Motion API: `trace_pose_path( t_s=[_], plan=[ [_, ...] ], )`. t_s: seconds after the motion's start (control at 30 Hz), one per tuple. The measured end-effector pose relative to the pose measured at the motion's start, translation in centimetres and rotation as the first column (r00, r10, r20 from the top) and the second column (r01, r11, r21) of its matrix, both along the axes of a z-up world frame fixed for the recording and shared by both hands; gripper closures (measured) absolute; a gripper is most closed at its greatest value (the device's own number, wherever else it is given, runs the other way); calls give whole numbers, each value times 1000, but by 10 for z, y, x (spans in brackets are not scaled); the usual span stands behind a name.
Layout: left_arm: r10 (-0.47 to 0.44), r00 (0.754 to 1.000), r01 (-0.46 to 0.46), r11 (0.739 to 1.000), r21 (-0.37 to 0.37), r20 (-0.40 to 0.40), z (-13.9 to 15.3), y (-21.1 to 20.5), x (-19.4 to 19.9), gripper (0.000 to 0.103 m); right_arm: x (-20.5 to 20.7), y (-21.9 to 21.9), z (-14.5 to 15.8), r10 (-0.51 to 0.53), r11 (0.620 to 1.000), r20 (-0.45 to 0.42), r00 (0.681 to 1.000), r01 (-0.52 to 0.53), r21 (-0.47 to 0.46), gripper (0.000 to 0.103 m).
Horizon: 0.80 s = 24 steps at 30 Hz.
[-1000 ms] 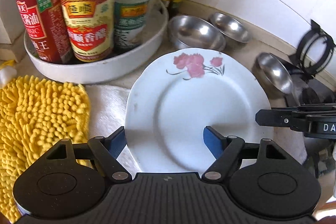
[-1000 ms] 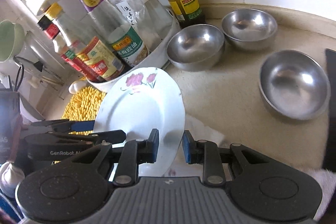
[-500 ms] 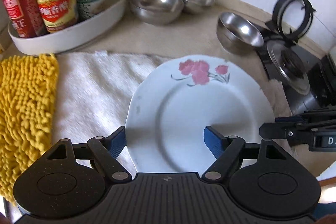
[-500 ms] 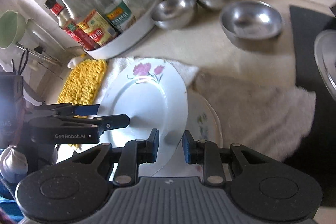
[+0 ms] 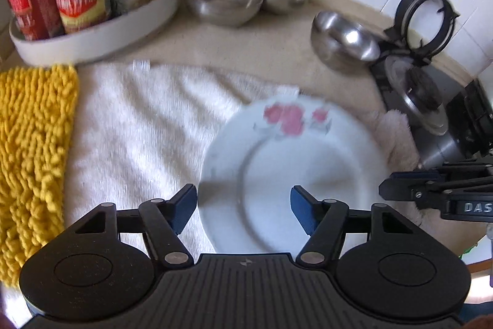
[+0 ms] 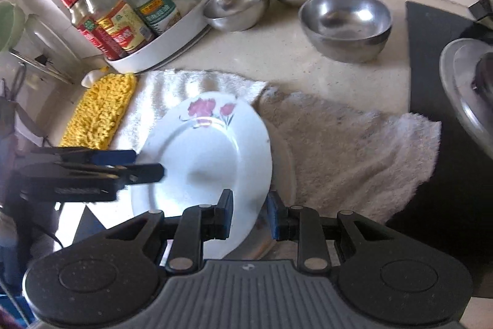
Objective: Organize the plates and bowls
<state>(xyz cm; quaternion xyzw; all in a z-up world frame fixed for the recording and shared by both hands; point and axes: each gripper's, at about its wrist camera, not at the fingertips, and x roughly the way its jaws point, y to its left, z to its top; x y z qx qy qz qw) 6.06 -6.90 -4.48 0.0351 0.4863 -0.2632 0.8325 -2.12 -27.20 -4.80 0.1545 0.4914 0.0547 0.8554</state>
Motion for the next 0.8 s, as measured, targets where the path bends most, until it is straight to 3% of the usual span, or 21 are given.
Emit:
trace_pose_path(
  t_s=[0.23,0.8],
  plan=[
    [16,997,-14,1000,-25,77,24,-1,10,25,-4,-12,24,-13,999,75,997,15,-29,55],
    [-64,992,65,998,2,106,27,-23,72,17,22,-41,32,-204,977,101,974,209,-42,55]
  ],
)
